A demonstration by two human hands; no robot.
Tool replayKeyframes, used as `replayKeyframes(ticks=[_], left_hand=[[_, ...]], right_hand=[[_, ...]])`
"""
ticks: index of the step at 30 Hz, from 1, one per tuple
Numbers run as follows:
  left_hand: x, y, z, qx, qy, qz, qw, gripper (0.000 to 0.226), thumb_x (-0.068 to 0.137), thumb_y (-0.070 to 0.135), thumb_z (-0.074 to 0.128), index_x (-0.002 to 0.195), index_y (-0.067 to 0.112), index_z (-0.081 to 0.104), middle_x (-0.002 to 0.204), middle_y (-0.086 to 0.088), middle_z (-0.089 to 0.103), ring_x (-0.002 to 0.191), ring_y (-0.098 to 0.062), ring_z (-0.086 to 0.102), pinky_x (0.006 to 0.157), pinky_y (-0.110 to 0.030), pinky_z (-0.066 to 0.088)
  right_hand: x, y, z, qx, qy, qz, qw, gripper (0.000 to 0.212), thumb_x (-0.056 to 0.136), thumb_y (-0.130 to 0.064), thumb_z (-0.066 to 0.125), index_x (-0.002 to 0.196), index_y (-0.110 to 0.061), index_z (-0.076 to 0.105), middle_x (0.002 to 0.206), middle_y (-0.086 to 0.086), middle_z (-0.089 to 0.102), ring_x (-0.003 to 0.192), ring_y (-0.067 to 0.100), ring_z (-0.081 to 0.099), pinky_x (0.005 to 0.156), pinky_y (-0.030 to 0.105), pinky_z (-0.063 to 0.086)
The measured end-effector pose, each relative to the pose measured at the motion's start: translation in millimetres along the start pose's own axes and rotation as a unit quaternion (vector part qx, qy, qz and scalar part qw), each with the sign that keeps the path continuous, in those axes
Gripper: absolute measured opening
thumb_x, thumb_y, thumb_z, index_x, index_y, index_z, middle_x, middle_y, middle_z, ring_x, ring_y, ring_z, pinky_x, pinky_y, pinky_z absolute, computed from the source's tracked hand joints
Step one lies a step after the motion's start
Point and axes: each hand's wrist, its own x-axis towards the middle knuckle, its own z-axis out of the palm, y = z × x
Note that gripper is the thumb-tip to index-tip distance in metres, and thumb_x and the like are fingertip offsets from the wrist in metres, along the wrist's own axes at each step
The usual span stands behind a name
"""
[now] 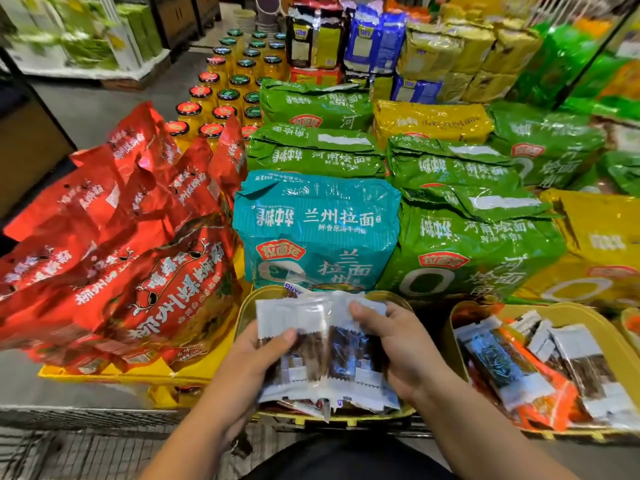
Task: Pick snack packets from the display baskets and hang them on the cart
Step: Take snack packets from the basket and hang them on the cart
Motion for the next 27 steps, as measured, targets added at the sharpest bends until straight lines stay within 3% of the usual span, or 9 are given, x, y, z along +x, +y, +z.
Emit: replayKeyframes(ticks=[5, 9, 12, 16, 18, 20, 23, 25, 27], left_hand=[[-1, -6, 10, 0.044, -0.003, 0.012, 0.999, 0.048, 0.085, 0.006, 0.078, 0.129, 0.016, 0.061, 0.116, -0.004, 0.076, 0.108, -0.025, 0.072, 0.090, -0.042, 0.059], [-5, 1, -1, 0.004, 0.051, 0.020, 0.998, 0.042, 0.089, 0.000, 0.066, 0.127, 0.015, 0.060, 0.114, -0.003, 0.076, 0.104, -0.021, 0.073, 0.081, -0.032, 0.059], [-6, 12, -13, -0.033, 0.078, 0.016, 0.996, 0.038, 0.093, 0.004, 0.060, 0.128, 0.016, 0.062, 0.118, -0.007, 0.075, 0.108, -0.028, 0.072, 0.094, -0.044, 0.054], [-2, 14, -27, -0.015, 0.101, 0.011, 0.995, 0.033, 0.098, 0.017, 0.060, 0.131, 0.022, 0.062, 0.122, -0.002, 0.074, 0.114, -0.026, 0.069, 0.106, -0.053, 0.048], [-4, 16, -22, -0.008, 0.079, 0.011, 0.997, 0.034, 0.096, 0.032, 0.060, 0.129, 0.022, 0.063, 0.112, 0.005, 0.076, 0.102, -0.013, 0.072, 0.099, -0.037, 0.054], [-7, 16, -17, -0.004, 0.044, 0.017, 0.999, 0.038, 0.092, 0.039, 0.063, 0.125, 0.021, 0.064, 0.107, 0.007, 0.077, 0.093, -0.007, 0.074, 0.079, -0.023, 0.057], [-11, 14, -14, 0.028, -0.009, 0.037, 0.999, 0.057, 0.079, 0.024, 0.079, 0.132, 0.018, 0.061, 0.124, -0.008, 0.072, 0.112, -0.026, 0.070, 0.094, -0.044, 0.055], [-12, 12, -19, 0.055, -0.012, 0.056, 0.997, 0.069, 0.070, 0.020, 0.085, 0.134, 0.016, 0.060, 0.123, -0.011, 0.072, 0.113, -0.032, 0.069, 0.097, -0.053, 0.053], [-14, 10, -28, 0.033, 0.029, 0.069, 0.997, 0.067, 0.069, 0.011, 0.087, 0.130, 0.015, 0.061, 0.116, -0.013, 0.074, 0.103, -0.032, 0.073, 0.085, -0.048, 0.059]], right_hand=[[0, 7, 22, -0.116, 0.013, -0.067, 0.991, 0.009, 0.092, -0.016, 0.072, 0.099, -0.011, 0.075, 0.094, 0.005, 0.079, 0.089, 0.025, 0.076, 0.079, 0.043, 0.062], [0, 0, 6, -0.105, 0.036, -0.068, 0.992, 0.022, 0.086, -0.024, 0.076, 0.097, -0.005, 0.072, 0.090, 0.011, 0.078, 0.083, 0.030, 0.075, 0.074, 0.046, 0.062], [-3, -18, -14, -0.050, -0.001, -0.036, 0.998, 0.040, 0.077, -0.028, 0.073, 0.107, -0.001, 0.068, 0.099, 0.022, 0.075, 0.086, 0.037, 0.073, 0.082, 0.055, 0.059], [-5, -43, -19, -0.049, -0.123, 0.006, 0.991, 0.041, 0.082, -0.013, 0.068, 0.121, -0.001, 0.064, 0.115, 0.025, 0.071, 0.102, 0.037, 0.070, 0.085, 0.048, 0.061], [-3, -45, -6, -0.062, -0.163, 0.006, 0.985, 0.039, 0.084, -0.006, 0.066, 0.122, -0.001, 0.063, 0.118, 0.025, 0.070, 0.107, 0.038, 0.068, 0.096, 0.050, 0.055], [-3, -36, 16, -0.141, -0.162, -0.026, 0.976, 0.031, 0.087, -0.002, 0.069, 0.118, -0.005, 0.064, 0.114, 0.019, 0.073, 0.105, 0.033, 0.070, 0.099, 0.050, 0.054], [0, -10, 45, -0.261, -0.094, -0.108, 0.955, 0.028, 0.088, -0.009, 0.076, 0.111, -0.019, 0.063, 0.097, 0.000, 0.077, 0.090, 0.012, 0.073, 0.086, 0.038, 0.059], [-1, -9, 49, -0.210, -0.095, -0.095, 0.968, 0.013, 0.100, -0.019, 0.062, 0.113, -0.019, 0.064, 0.086, -0.001, 0.076, 0.079, 0.010, 0.071, 0.074, 0.030, 0.058], [-1, -19, 31, -0.157, -0.062, -0.057, 0.984, 0.022, 0.105, -0.027, 0.051, 0.115, -0.016, 0.067, 0.092, 0.008, 0.076, 0.083, 0.021, 0.072, 0.078, 0.035, 0.060]])
